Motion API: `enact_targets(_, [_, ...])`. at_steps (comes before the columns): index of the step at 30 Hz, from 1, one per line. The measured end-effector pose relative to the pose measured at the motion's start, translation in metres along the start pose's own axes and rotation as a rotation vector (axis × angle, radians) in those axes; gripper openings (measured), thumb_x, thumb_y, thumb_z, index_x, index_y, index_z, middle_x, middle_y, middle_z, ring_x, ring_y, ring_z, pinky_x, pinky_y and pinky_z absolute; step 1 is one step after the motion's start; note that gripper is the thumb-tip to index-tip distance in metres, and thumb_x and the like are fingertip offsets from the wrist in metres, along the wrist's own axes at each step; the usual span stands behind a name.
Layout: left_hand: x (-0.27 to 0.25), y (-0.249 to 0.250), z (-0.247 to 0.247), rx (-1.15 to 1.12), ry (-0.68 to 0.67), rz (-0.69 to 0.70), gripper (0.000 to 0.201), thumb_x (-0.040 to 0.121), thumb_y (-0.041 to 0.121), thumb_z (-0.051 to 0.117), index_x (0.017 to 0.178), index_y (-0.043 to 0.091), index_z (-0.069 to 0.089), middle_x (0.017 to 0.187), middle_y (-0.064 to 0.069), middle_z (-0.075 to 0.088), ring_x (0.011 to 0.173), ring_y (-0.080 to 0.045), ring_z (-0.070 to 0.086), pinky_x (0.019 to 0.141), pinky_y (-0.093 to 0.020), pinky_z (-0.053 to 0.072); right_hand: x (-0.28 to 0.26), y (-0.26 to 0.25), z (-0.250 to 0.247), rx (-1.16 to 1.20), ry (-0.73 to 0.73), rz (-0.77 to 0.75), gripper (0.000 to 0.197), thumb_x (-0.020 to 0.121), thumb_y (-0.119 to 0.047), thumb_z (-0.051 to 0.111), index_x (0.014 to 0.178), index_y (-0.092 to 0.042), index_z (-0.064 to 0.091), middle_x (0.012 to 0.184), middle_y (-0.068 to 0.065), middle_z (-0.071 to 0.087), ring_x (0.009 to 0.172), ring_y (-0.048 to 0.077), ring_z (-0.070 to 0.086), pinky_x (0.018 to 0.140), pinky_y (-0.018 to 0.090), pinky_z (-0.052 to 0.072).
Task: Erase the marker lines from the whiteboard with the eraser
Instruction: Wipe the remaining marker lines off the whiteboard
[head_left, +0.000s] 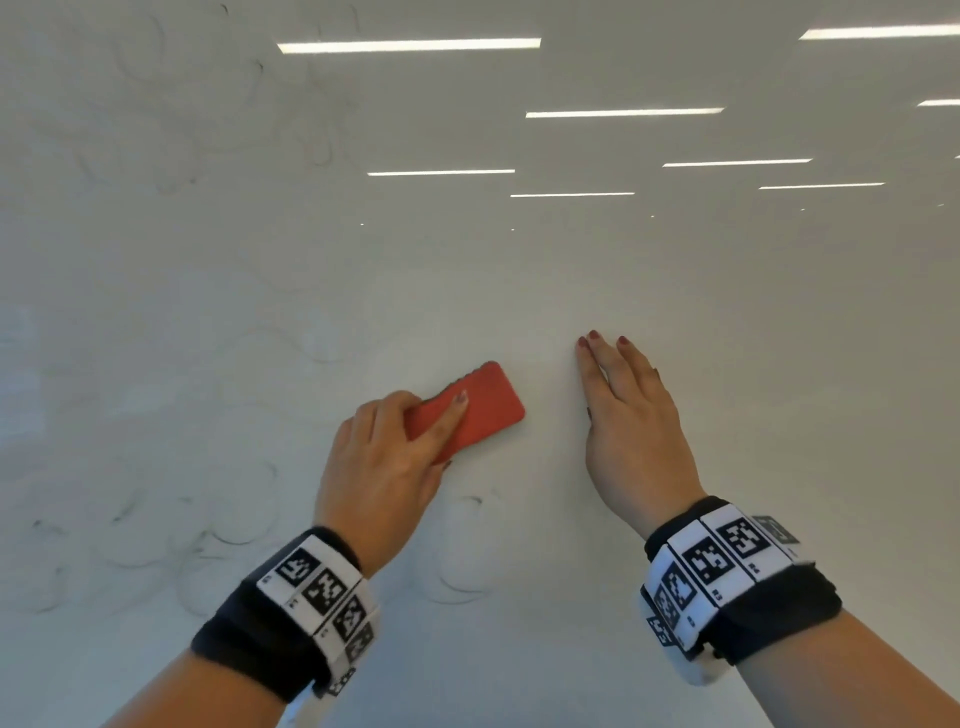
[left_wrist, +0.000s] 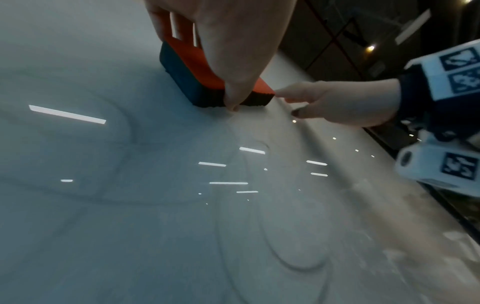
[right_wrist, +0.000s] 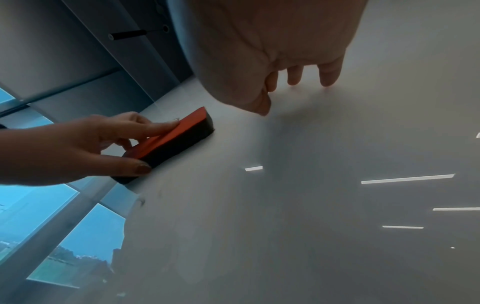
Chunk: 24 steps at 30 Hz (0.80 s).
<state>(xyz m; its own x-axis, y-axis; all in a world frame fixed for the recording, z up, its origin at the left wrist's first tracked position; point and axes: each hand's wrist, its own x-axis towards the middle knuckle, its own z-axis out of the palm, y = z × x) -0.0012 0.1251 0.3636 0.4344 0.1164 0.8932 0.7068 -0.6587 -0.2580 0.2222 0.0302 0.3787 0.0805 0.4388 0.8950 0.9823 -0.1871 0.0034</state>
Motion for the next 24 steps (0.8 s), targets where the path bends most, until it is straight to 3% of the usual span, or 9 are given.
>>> enact_targets(5, [0.038, -0.04, -0.019, 0.022, 0.09, -0.193, 0.069, 0.077, 0.029, 0.072, 0.14, 0.023, 0.043, 0.111, -0.023, 0.049, 0.091, -0.039, 0.049, 0.073, -0.047, 0.045, 0.0, 0.0, 0.001, -0.014, 0.006, -0.008, 0.076, 0.078, 0.011, 0.052, 0.148, -0.008, 0.028, 0.154, 0.007, 0.029, 0.141, 0.034, 0.023, 0.109, 0.052, 0.033])
enact_targets(9, [0.052, -0.031, -0.018, 0.019, 0.1, -0.248, 0.068, 0.08, 0.031, 0.069, 0.142, 0.023, 0.04, 0.113, -0.022, 0.047, 0.093, -0.039, 0.048, 0.075, -0.046, 0.044, 0.0, 0.0, 0.001, -0.029, -0.005, -0.02, 0.078, 0.076, 0.012, 0.054, 0.147, -0.007, 0.03, 0.153, 0.008, 0.031, 0.14, 0.035, 0.025, 0.108, 0.053, 0.034])
enact_targets(16, [-0.014, 0.031, 0.014, -0.081, 0.003, 0.0, 0.071, 0.068, 0.027, 0.08, 0.132, 0.027, 0.051, 0.109, -0.014, 0.053, 0.088, -0.032, 0.052, 0.072, -0.042, 0.047, -0.001, -0.002, -0.002, 0.014, 0.016, -0.02, 0.074, 0.078, 0.009, 0.052, 0.147, -0.008, 0.03, 0.153, 0.007, 0.029, 0.14, 0.035, 0.024, 0.109, 0.051, 0.03])
enact_targets(20, [-0.043, 0.02, 0.015, -0.039, -0.073, 0.059, 0.079, 0.063, 0.019, 0.083, 0.132, 0.031, 0.046, 0.111, -0.011, 0.055, 0.093, -0.031, 0.054, 0.077, -0.044, 0.051, -0.002, 0.003, -0.002, 0.012, 0.001, -0.024, 0.076, 0.079, 0.004, 0.058, 0.148, -0.01, 0.028, 0.154, 0.004, 0.027, 0.141, 0.031, 0.023, 0.11, 0.049, 0.029])
enact_targets(22, [-0.045, 0.006, 0.013, -0.031, -0.071, 0.078, 0.079, 0.064, 0.013, 0.081, 0.132, 0.033, 0.049, 0.116, -0.011, 0.056, 0.1, -0.03, 0.054, 0.083, -0.044, 0.049, -0.002, 0.002, -0.004, 0.015, -0.013, -0.021, 0.07, 0.085, -0.004, 0.056, 0.149, -0.011, 0.027, 0.155, 0.003, 0.025, 0.142, 0.03, 0.021, 0.111, 0.051, 0.03])
enact_targets(24, [-0.041, 0.0, 0.011, -0.059, -0.07, 0.101, 0.076, 0.066, 0.008, 0.078, 0.132, 0.034, 0.051, 0.121, -0.01, 0.056, 0.107, -0.03, 0.053, 0.089, -0.043, 0.047, -0.005, -0.007, -0.008, 0.058, -0.013, -0.007, 0.058, 0.095, -0.022, 0.047, 0.148, -0.013, 0.028, 0.157, 0.002, 0.022, 0.144, 0.026, 0.015, 0.113, 0.051, 0.026])
